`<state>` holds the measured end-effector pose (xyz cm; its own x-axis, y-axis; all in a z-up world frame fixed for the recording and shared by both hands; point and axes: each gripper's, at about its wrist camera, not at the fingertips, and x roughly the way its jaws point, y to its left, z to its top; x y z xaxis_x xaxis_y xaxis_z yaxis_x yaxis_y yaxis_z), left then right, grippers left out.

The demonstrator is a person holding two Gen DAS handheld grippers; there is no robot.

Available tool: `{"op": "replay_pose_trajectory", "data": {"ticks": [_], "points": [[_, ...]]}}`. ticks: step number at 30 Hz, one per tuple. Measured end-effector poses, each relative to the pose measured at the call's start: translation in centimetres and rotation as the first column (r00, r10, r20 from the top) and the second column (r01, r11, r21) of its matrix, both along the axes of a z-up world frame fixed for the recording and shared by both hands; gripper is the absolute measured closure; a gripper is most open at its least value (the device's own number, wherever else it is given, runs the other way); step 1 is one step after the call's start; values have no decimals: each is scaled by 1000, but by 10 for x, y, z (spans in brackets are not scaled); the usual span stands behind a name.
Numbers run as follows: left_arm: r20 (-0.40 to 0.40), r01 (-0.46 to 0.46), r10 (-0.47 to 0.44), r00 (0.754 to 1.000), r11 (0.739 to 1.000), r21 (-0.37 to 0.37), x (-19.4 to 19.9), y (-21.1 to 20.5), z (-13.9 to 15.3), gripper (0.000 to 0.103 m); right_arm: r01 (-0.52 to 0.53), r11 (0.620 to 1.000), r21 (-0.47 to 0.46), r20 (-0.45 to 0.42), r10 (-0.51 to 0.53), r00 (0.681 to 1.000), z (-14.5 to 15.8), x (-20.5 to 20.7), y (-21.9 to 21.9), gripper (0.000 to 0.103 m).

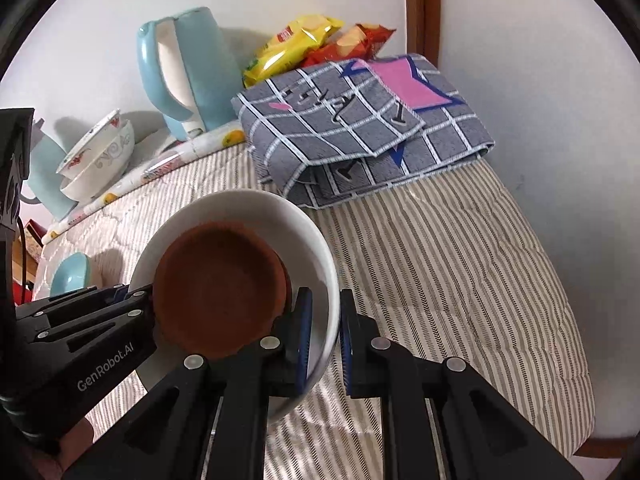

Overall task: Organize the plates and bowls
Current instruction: 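Lift the white bowl with both grippers and carry it toward the teal plates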

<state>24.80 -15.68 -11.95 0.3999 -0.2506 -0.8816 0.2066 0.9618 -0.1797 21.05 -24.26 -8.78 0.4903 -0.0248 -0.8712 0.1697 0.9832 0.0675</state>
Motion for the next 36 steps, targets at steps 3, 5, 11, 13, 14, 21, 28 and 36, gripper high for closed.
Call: {"op": "replay_pose_trajectory", "data": {"ticks": [3,5,11,13,14,21,28,36], "points": [[7,-6,6,1000,1000,-6,-3,7,8,95,-5,1000,-3,14,5,1000,9,-4,7,90],[16,-8,8,1000,1000,-5,-6,11,13,95,-7,1000,-1,20,7,1000,14,-6,12,90],[32,-15,15,999,1000,-4,-13,28,27,95,-19,1000,-3,38,19,999,28,-12,29,90],[36,-20,20,999,1000,-3,-15,33,31,95,-21,1000,3,40,21,999,30,-12,34,90],[40,-22,22,999,1000,-2,-16,36,33,95,-25,1000,5,41,25,999,32,-12,37,90],[54,-38,38,998,999,0,-20,56,43,95,-44,999,8,57,43,997,39,-12,56,90],[65,-50,50,997,999,4,-24,74,49,95,-61,998,5,70,61,996,43,-12,74,90],[74,-61,61,995,998,-10,-27,91,56,95,-77,997,-6,81,77,994,50,-13,90,90]]}}
